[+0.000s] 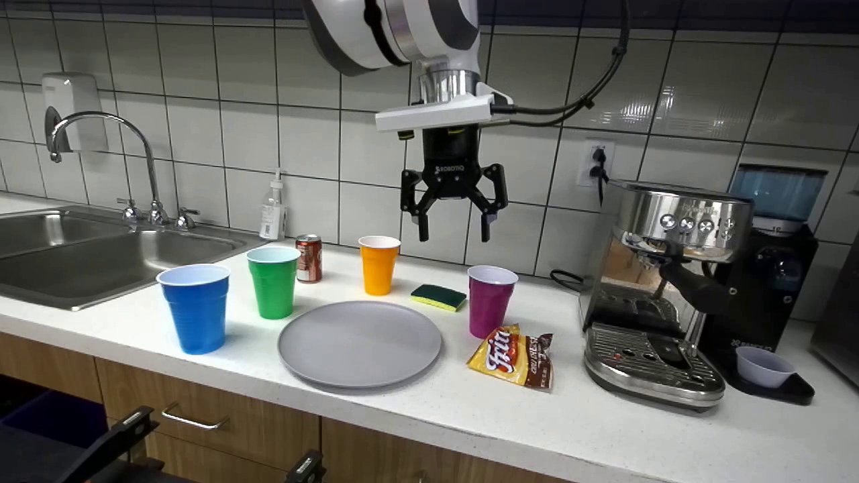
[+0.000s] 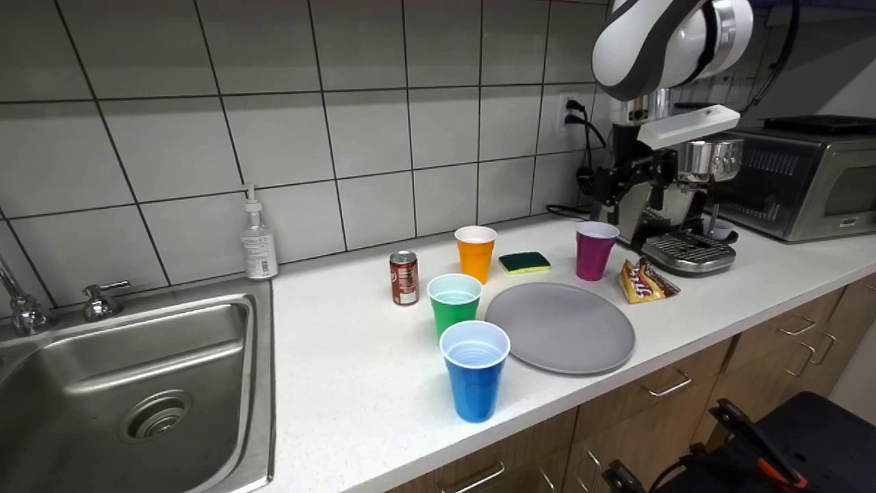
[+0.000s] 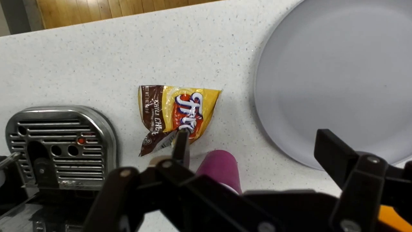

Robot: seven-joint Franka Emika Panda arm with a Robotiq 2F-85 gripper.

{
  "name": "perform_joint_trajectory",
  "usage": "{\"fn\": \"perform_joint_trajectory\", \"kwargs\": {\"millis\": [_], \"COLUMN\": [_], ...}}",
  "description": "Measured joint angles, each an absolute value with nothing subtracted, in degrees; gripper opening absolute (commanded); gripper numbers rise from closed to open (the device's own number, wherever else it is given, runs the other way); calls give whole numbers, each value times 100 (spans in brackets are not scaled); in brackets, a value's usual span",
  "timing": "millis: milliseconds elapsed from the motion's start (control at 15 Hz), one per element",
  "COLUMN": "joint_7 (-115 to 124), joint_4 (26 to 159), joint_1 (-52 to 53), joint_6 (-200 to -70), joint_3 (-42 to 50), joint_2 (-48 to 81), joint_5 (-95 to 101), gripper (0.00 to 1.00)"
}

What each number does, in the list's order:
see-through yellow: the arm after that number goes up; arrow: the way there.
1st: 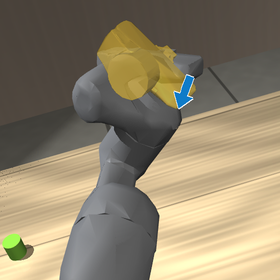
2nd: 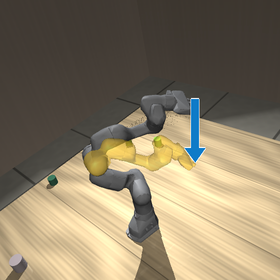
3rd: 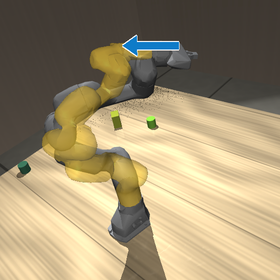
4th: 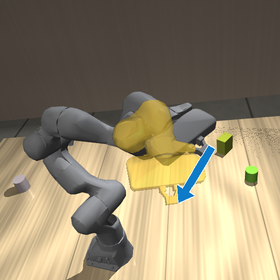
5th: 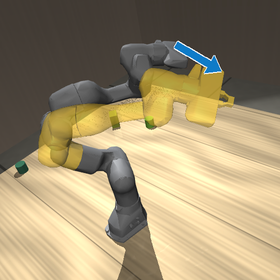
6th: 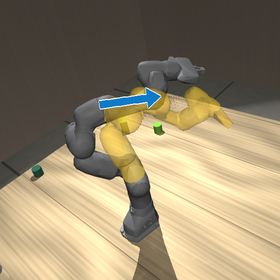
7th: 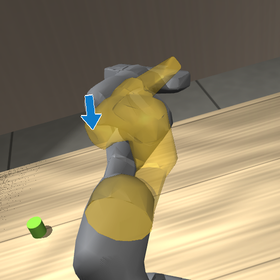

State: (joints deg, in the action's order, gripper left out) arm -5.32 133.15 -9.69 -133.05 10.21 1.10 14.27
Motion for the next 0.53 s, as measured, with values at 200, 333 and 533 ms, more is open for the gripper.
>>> {"fn": "perform_joint_trajectory", "kwargs": {"millis": [200, 333, 533], "joint_7": [-676, -773, -845], "joint_4": [12818, 12488, 12000], "joint_1": [-955, -953, -953], "joint_6": [-13303, -13291, -13256], "joint_3": [1014, 992, 944], "joint_2": [659, 1018, 1516], "joint_5": [1152, 969, 787], "gripper": [100, 100, 100]}}
